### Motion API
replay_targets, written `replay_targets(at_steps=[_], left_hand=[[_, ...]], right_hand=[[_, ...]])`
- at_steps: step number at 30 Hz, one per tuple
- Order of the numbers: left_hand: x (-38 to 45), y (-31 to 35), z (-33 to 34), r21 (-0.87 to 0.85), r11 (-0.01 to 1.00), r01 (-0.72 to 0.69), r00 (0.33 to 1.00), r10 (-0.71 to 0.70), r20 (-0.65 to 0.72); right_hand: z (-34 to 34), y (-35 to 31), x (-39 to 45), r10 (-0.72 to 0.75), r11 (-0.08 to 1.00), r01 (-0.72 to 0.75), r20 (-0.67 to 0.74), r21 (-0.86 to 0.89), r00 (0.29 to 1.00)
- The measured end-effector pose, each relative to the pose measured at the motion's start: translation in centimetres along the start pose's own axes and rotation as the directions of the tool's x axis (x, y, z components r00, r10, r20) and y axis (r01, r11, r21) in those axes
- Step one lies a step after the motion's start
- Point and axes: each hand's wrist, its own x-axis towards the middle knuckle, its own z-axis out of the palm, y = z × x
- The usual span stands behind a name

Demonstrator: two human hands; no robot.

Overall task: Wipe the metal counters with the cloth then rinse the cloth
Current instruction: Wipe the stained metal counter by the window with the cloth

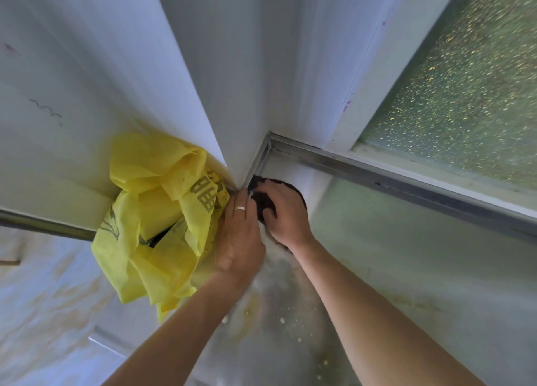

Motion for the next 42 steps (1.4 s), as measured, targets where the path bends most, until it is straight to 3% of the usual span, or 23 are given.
replay_targets(at_steps=[5, 8, 13, 17, 19, 21, 24, 26, 31, 36, 42], left_hand=[[-1.7, 0.1, 0.7, 0.044, 0.999, -0.025, 0.999, 0.024, 0.023], [-3.8, 1.4, 0.1, -0.02, 0.995, 0.095, 0.995, -0.095, -0.013], [-7.4, 3.0, 0.7, -0.126, 0.979, 0.16, 0.987, -0.16, 0.006], [-9.2, 3.5, 0.4, -0.046, 0.978, 0.206, 0.978, -0.204, 0.03], [-9.9, 2.9, 0.1, 0.012, 0.968, 0.251, 0.964, -0.252, 0.083], [-10.2, 1.9, 0.0, 0.019, 0.963, 0.269, 0.953, -0.269, 0.137], [-9.8, 0.6, 0.0, 0.008, 0.967, 0.256, 0.949, -0.253, 0.187], [-9.5, 0.4, -0.1, 0.016, 0.97, 0.241, 0.956, -0.24, 0.169], [-9.5, 0.3, 0.6, -0.012, 0.972, 0.234, 0.965, -0.231, 0.12], [-9.9, 0.0, 1.4, 0.005, 0.979, 0.205, 0.975, -0.204, 0.085], [-10.1, -0.5, 1.8, -0.041, 0.981, 0.187, 0.98, -0.184, 0.077]], right_hand=[[-0.9, -1.6, -3.8, -0.054, 0.993, 0.045, 0.077, 0.106, 0.996], [-1.1, -2.6, -6.5, -0.039, 0.984, 0.022, 0.094, 0.179, 0.995], [-1.8, -3.2, -11.4, 0.109, 0.963, -0.139, 0.138, 0.231, 0.984], [-4.3, -3.1, -13.2, 0.274, 0.897, -0.33, 0.217, 0.295, 0.937], [-6.1, -2.7, -13.1, 0.346, 0.856, -0.384, 0.168, 0.347, 0.923], [-8.0, -2.3, -13.0, 0.387, 0.852, -0.363, 0.014, 0.377, 0.922], [-10.4, 0.1, -13.1, 0.369, 0.919, -0.307, -0.264, 0.248, 0.891], [-10.7, 2.4, -13.2, 0.363, 0.932, -0.338, -0.31, 0.133, 0.879], [-7.2, 4.3, -14.0, 0.258, 0.911, -0.293, -0.151, -0.291, 0.954], [-4.8, 2.6, -14.0, 0.149, 0.931, -0.165, -0.073, -0.326, 0.986], [-3.0, 0.4, -15.4, 0.038, 0.974, -0.031, 0.026, -0.225, 0.999]])
